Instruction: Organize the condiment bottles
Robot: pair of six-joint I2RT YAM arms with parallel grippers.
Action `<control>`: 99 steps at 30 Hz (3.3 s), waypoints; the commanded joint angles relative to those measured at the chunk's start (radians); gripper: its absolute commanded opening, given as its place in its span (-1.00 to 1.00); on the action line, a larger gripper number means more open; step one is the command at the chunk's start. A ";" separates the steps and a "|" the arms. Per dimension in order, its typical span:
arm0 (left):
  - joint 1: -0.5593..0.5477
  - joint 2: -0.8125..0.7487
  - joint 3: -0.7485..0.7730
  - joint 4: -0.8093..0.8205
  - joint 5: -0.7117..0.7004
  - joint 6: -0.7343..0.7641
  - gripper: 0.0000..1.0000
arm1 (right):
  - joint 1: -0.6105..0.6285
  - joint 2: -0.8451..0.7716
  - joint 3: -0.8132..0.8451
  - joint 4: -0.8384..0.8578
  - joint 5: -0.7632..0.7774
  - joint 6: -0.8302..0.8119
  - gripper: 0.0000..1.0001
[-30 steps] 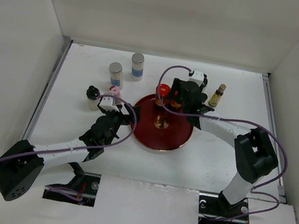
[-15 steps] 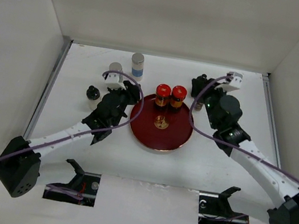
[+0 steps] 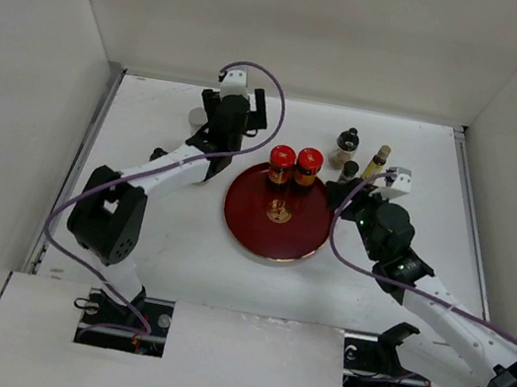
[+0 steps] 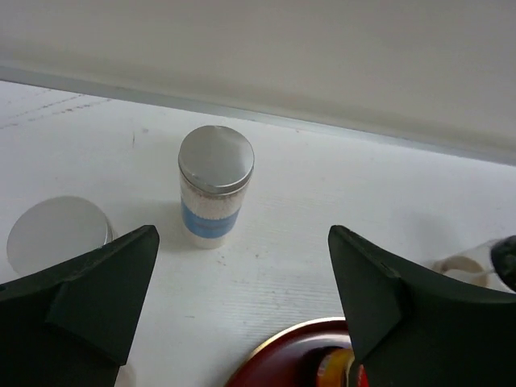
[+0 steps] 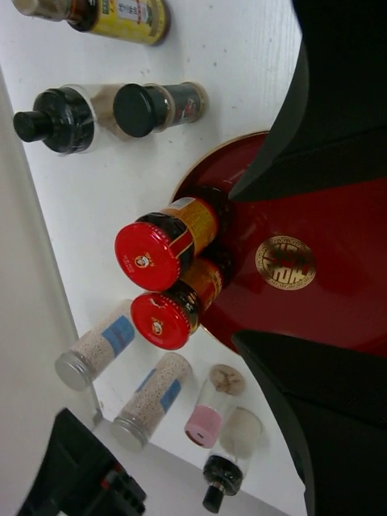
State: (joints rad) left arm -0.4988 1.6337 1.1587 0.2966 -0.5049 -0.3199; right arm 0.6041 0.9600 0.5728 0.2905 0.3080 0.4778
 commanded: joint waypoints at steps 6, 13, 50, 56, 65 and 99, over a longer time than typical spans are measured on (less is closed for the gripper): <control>0.029 0.202 0.286 -0.134 -0.049 0.165 0.81 | 0.026 -0.010 -0.022 0.098 -0.024 0.028 0.44; 0.059 0.304 0.390 -0.194 -0.078 0.189 0.76 | 0.030 -0.010 -0.022 0.098 -0.027 0.033 0.49; -0.056 -0.058 0.184 -0.120 -0.102 0.258 -0.22 | 0.027 -0.041 -0.036 0.094 -0.017 0.025 0.50; -0.180 -0.233 -0.011 -0.103 -0.138 0.219 -0.22 | 0.021 -0.049 -0.040 0.095 -0.017 0.028 0.50; -0.295 -0.281 -0.148 -0.102 -0.159 0.145 -0.23 | 0.007 -0.050 -0.048 0.099 -0.015 0.031 0.50; -0.350 -0.461 -0.431 0.166 -0.132 0.096 0.97 | -0.046 0.075 -0.025 0.085 0.028 0.027 -0.43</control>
State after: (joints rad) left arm -0.8345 1.3064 0.7734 0.3286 -0.6212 -0.1947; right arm 0.5732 1.0061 0.5220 0.3305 0.3180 0.5014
